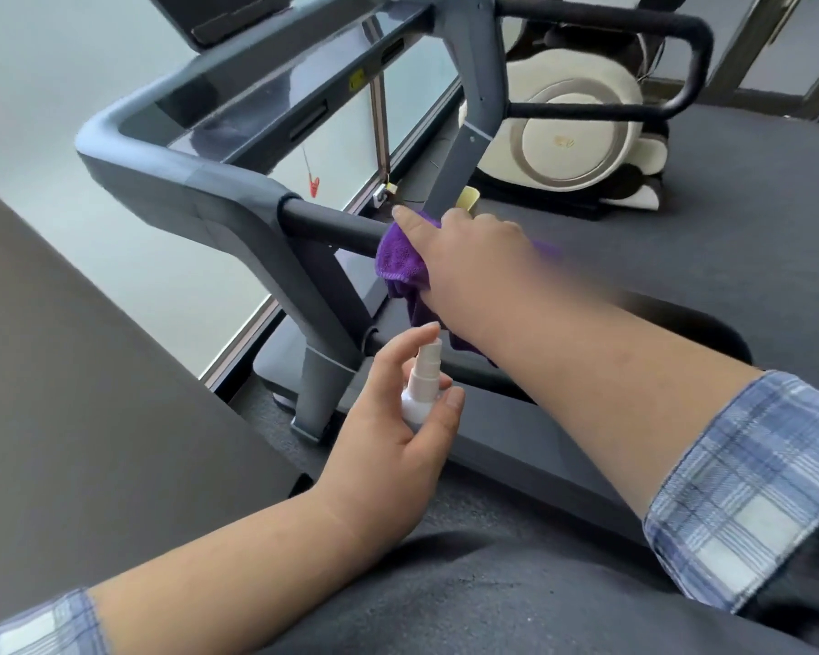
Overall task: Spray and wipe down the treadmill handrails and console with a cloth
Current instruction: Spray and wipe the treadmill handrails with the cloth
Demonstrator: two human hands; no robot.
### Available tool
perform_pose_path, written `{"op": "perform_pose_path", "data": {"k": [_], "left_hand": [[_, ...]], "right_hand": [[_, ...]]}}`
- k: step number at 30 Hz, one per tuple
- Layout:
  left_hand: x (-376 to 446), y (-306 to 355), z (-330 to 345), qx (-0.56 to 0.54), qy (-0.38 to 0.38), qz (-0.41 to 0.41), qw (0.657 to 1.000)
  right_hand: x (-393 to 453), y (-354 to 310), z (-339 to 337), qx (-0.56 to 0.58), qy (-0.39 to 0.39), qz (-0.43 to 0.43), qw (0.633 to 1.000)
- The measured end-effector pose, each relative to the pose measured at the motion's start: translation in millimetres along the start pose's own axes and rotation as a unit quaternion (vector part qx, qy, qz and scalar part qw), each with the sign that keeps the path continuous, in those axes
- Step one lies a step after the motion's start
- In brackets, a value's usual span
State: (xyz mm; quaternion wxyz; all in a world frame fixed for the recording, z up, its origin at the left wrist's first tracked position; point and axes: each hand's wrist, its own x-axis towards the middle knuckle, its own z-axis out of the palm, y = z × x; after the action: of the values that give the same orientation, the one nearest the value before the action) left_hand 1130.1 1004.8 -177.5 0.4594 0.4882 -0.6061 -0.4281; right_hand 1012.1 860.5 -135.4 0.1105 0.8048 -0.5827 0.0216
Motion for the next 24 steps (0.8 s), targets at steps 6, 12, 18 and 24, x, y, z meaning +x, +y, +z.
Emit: {"op": "perform_pose_path", "data": {"k": [6,12,18,24], "left_hand": [[-7.8,22.1,74.0,0.027,-0.036,-0.001,0.999],[-20.2,40.0,132.7,0.053,-0.058,-0.002,0.997],[-33.1,45.5,168.8,0.058,-0.047,-0.018,0.997],[-45.3,49.8,181.3,0.048,-0.007,-0.031,0.998]], "right_hand": [[-64.9,66.9,-2.6,0.017,-0.005,0.033,0.999],[-120.2,125.4,4.6,0.027,0.013,0.063,0.998],[-149.9,153.5,15.5,0.096,0.048,0.070,0.992],[-179.3,174.3,41.9,0.255,0.111,0.099,0.955]]}}
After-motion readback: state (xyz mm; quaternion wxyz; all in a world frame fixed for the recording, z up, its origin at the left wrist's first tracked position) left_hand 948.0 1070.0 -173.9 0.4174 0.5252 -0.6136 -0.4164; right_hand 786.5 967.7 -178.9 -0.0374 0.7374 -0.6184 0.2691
